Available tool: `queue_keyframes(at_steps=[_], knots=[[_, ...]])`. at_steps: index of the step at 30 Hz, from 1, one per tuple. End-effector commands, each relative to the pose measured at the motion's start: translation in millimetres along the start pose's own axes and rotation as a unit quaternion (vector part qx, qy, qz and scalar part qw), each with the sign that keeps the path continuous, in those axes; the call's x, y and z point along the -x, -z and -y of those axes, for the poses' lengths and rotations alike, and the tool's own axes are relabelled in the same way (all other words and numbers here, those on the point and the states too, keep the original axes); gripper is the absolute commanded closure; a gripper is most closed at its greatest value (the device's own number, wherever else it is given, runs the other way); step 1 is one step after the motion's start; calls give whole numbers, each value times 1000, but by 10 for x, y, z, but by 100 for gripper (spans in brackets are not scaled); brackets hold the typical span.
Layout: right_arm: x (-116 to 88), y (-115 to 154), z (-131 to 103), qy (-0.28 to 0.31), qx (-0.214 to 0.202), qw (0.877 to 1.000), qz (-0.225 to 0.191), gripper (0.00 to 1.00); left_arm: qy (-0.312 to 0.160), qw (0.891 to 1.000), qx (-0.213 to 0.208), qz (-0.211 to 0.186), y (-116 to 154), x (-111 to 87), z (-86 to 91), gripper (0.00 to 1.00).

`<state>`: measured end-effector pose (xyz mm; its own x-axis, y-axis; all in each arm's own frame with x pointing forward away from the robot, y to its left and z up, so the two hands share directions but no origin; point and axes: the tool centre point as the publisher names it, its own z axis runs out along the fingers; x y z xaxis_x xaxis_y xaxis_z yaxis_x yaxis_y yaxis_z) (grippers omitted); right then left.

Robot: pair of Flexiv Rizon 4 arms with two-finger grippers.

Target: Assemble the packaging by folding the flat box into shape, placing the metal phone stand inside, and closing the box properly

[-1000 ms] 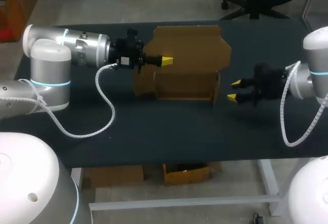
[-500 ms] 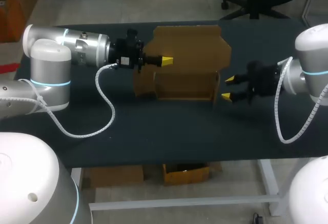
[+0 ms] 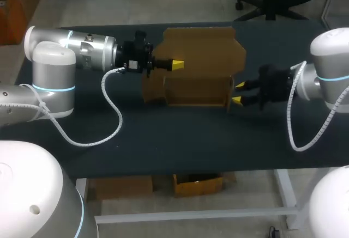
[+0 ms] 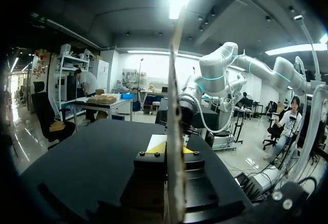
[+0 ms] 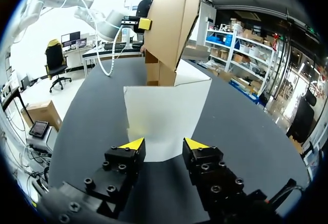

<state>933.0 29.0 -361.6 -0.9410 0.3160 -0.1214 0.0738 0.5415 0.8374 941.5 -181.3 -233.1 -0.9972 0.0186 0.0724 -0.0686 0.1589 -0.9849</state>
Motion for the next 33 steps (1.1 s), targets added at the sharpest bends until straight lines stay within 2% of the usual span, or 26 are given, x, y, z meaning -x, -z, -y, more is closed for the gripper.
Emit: queue_keyframes(at_steps=[1,13,33], knots=[[24,-54,-4,-1,2,1000,-1,56,0,1000,-1,-1,-18,7,-40,100],[-2,-149,-59,-15,10,1000,9,60,0,1000,-1,-1,-18,7,-40,100],[-79,-218,-114,-54,1,996,64,59,0,1000,-1,-1,-18,7,-40,100]])
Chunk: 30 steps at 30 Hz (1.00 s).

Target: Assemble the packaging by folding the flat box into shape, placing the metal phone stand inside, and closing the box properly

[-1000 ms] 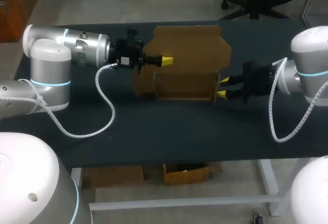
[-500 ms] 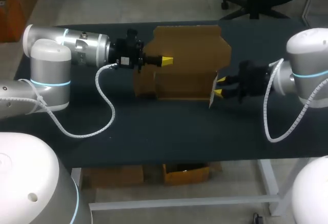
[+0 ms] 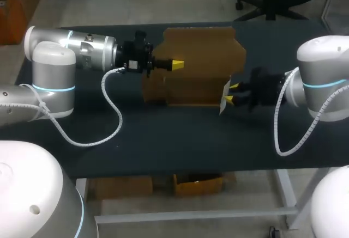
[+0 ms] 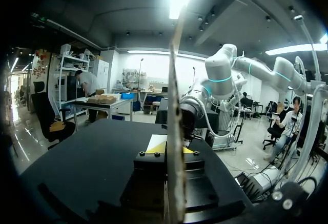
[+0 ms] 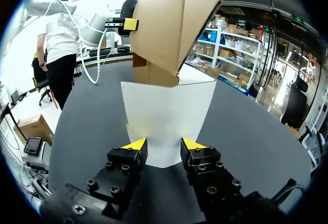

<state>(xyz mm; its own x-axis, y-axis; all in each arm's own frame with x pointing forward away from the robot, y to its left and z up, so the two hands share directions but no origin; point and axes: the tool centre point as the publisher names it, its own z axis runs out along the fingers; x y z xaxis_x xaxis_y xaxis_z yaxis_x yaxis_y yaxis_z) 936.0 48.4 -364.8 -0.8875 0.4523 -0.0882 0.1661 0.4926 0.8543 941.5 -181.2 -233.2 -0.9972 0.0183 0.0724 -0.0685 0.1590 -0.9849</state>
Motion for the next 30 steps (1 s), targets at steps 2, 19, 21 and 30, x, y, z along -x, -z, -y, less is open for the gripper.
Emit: queue_keyframes(at_steps=[2,19,21,30], knots=[[-57,-38,-39,-4,-6,1000,17,59,0,1000,-1,-1,-18,7,-40,100],[-72,-91,-95,-36,-3,998,60,60,0,1000,-1,-1,-18,7,-40,100],[-74,-93,-101,-39,-2,997,64,60,0,1000,-1,-1,-18,7,-40,100],[-100,-104,-110,-49,-3,996,78,62,0,1000,-1,-1,-18,7,-40,100]])
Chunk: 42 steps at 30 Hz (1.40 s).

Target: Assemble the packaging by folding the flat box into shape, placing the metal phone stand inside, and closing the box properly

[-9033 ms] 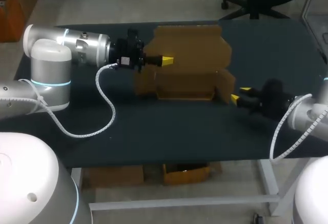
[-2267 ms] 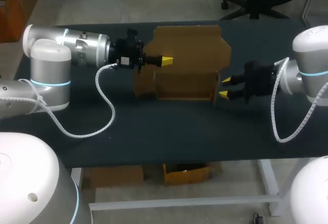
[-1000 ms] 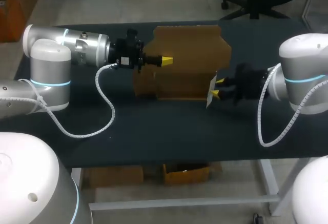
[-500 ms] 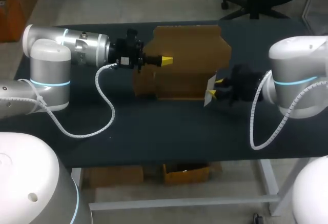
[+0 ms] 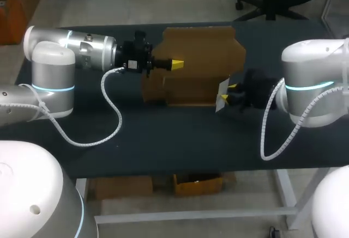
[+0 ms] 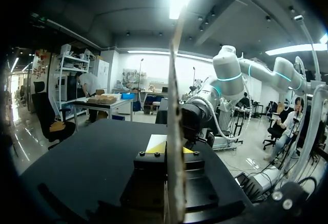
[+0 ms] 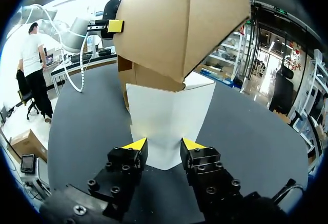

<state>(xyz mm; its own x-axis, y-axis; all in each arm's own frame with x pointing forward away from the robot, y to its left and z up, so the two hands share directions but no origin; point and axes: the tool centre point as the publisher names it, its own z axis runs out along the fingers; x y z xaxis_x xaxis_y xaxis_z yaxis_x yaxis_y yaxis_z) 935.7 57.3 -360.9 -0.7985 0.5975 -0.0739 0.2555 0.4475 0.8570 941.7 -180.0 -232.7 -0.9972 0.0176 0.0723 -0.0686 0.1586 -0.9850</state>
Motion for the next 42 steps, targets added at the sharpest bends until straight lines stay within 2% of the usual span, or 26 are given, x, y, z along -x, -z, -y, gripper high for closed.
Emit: queue_keyframes(at_steps=[1,32,42], knots=[[-73,-50,-27,-1,3,1000,10,62,0,1000,-1,-1,-31,6,-42,100],[-78,-31,-2,-48,14,996,79,60,0,1000,-1,-1,-31,6,-42,100],[-61,-14,44,-74,17,991,110,62,0,1000,-1,-1,-31,6,-42,100]])
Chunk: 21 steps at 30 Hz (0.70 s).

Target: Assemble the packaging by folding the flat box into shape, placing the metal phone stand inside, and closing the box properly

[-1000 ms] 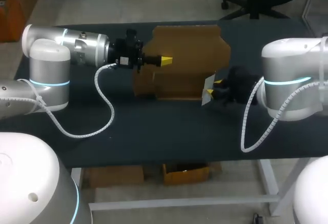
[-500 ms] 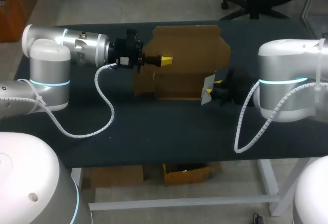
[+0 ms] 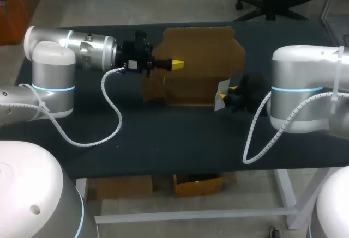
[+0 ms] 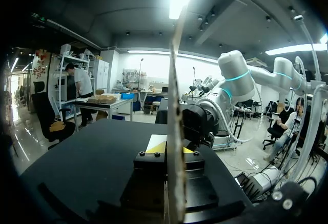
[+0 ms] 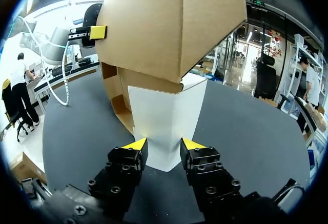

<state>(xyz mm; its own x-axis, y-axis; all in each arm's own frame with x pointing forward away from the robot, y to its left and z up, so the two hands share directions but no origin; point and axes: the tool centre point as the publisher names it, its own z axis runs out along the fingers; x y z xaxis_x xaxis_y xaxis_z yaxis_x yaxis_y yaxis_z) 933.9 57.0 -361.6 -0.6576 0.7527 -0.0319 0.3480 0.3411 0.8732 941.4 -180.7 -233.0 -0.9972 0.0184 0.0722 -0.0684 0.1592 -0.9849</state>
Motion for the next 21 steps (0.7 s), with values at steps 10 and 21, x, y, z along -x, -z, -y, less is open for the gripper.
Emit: queue_keyframes(at_steps=[10,21], knots=[[14,-3,61,-27,15,998,51,62,0,1000,-1,-1,-24,8,-40,100],[39,-81,48,-40,15,997,62,63,0,1000,-1,-1,-24,8,-40,100]])
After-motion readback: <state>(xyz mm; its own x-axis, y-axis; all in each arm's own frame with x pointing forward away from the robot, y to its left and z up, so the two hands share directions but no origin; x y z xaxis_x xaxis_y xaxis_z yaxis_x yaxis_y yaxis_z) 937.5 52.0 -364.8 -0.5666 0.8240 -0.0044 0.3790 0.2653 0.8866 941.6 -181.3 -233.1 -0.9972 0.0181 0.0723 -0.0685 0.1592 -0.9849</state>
